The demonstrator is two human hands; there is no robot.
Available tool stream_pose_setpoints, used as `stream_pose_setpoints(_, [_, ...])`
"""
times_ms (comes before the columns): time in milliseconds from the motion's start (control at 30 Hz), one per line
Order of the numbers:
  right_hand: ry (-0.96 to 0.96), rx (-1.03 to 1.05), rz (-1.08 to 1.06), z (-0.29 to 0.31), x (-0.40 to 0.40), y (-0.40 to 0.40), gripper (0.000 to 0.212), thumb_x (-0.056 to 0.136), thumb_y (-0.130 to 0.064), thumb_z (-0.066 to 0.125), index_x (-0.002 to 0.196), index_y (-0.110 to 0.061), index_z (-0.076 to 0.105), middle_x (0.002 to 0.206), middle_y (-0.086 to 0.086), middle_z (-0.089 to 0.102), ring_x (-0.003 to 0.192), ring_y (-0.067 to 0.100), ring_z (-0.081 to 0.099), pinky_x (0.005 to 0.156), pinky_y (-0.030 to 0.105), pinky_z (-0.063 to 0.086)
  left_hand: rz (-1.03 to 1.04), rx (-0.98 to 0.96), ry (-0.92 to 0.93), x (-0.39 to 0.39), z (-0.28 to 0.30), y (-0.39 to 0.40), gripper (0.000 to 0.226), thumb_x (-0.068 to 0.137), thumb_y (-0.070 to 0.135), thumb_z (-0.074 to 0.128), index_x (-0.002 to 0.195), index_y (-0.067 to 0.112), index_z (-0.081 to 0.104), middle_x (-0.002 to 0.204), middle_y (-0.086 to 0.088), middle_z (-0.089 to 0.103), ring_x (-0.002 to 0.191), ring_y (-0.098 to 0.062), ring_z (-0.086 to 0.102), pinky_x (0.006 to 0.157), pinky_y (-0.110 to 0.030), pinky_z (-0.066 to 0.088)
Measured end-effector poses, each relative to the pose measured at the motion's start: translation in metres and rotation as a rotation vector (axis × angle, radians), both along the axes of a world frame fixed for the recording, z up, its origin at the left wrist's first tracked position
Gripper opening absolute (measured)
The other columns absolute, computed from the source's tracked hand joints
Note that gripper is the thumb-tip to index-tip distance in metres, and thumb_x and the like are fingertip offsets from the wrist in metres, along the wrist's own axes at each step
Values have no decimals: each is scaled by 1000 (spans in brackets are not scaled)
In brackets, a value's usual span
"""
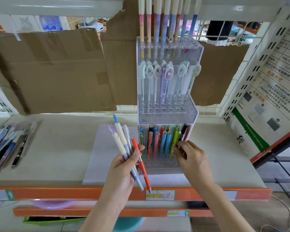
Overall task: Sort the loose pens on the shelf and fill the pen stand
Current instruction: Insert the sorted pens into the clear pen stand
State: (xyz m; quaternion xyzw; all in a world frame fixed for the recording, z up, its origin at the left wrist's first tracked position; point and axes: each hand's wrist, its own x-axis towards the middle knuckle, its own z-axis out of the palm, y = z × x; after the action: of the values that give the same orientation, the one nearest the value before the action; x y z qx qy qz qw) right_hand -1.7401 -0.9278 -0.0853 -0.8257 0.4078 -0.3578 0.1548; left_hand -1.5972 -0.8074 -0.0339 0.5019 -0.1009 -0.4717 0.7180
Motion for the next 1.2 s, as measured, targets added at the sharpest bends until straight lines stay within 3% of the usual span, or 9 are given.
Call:
stream_pose_setpoints(167, [2,9,-25,3,-2,3,9,79,-7,73,88,-5,71,74,-1,62,50,12,46,51,16,36,7,10,19,1,-1,2,12,89,4,51,99,2,58,85,1,73,91,-14,57,75,-25,41])
stream_pose_setpoints(267, [-107,73,-17,11,-6,15,2,82,-11,70,84,-11,69,70,-9,59,56,11,50,53,17,40,-1,-1,22,-1,-1,2,10,88,3,52,91,6,61,84,1,73,88,-12,56,75,-25,40])
stream_pose_setpoints(433, [-63,180,321,30,5,50,32,83,-47,54,77,-19,67,69,-15,57,64,2,53,57,6,39,-49,-36,-2,-10,1,1,17,79,9,57,94,4,65,69,6,68,75,-15,52,65,-25,41])
stream_pose_setpoints(533, [7,265,430,27,12,57,27,81,-41,60,76,-15,65,65,-15,51,62,1,48,57,8,36,-105,-60,-13,-15,5,1,31,75,13,57,102,1,65,68,5,65,65,-12,54,49,-20,44])
stream_pose_setpoints(667, [-115,185,213,28,0,47,22,84,-37,58,77,-17,61,64,-13,58,61,6,56,56,11,42,-60,-68,-52,-12,5,1,27,76,17,57,95,5,71,68,2,53,65,-10,42,61,-23,31])
stream_pose_setpoints(800, [-226,148,-28,36,-14,17,14,87,-15,65,76,-9,61,66,-3,68,69,6,63,59,2,40,-42,-90,-30,-6,4,2,20,84,11,51,91,1,66,63,-2,56,60,-11,49,56,-21,41])
stream_pose_setpoints(933, [-95,247,-61,28,-10,-2,15,87,-10,65,73,-5,60,66,1,64,60,16,59,59,15,39,-82,-111,-51,-8,6,2,22,85,13,50,94,-1,64,63,-4,54,57,-11,48,50,-18,43])
stream_pose_setpoints(1000, [-21,263,-49,24,-7,-5,15,86,-9,66,72,-2,62,67,1,58,60,18,51,57,13,35,-84,-116,-49,-8,7,2,24,81,15,52,94,-1,63,62,-4,53,56,-12,48,50,-18,42])
stream_pose_setpoints(1200, [172,251,-74,19,-6,-6,10,85,-16,67,86,-6,65,74,-6,42,64,21,44,60,28,28,-72,-113,-69,-4,6,4,24,79,16,52,94,-1,62,61,-3,52,56,-12,44,52,-20,40])
